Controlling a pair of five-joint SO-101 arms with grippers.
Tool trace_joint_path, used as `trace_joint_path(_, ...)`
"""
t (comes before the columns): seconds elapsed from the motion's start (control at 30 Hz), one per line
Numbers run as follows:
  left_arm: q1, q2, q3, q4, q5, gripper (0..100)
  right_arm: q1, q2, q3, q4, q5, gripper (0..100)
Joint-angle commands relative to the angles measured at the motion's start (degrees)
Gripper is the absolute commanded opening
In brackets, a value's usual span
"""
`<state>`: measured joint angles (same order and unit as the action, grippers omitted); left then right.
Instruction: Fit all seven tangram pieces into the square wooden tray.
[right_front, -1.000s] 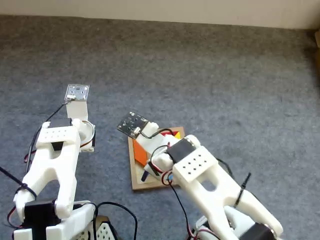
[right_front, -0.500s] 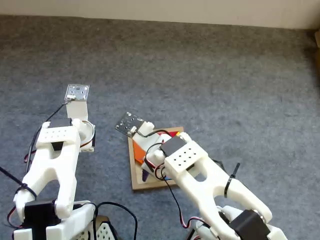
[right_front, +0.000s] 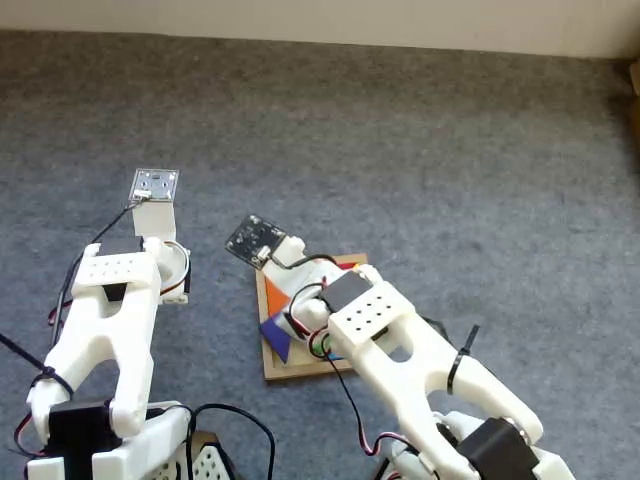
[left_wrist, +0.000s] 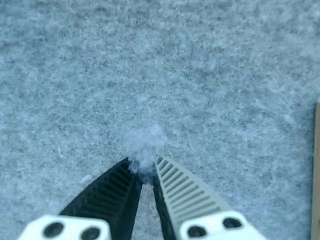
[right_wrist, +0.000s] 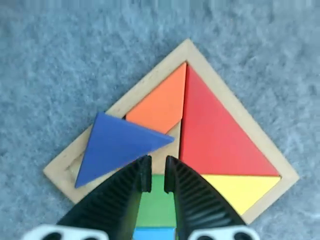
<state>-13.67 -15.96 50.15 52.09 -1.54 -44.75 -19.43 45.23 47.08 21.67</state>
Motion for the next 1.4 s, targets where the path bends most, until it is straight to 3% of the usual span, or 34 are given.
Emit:
trace_joint_path(0.0,-0.4,-1.89,-0.31,-0.35,0.0,0,-1.45,-0.4,-0.57,-4.79,-4.84,5.3)
trace_joint_path(0.2,-0.4,-1.89,-0.31,-0.35,0.0,0,-5.85,-0.13,-0.13,-13.41,-15.3,5.3)
trace_joint_path(0.47,-0.57,-1.89,-0.31,-0.35,0.0,0,-9.1,9.1,1.45,-17.01,-16.09,5.3)
trace_joint_path(0.97,-0.66,-1.89,-0.31,-0.35,0.0,0,-9.19,9.8,-3.74,-1.36,-15.91,5.3)
trace_joint_path(1.1,-0.57,-1.89,-0.31,-0.35,0.0,0,-8.92,9.71,-7.87,3.3,-11.78,5.3)
trace_joint_path(1.37,-0.57,-1.89,-0.31,-0.35,0.0,0,-6.81,-1.89,-6.11,5.49,-11.25,5.2)
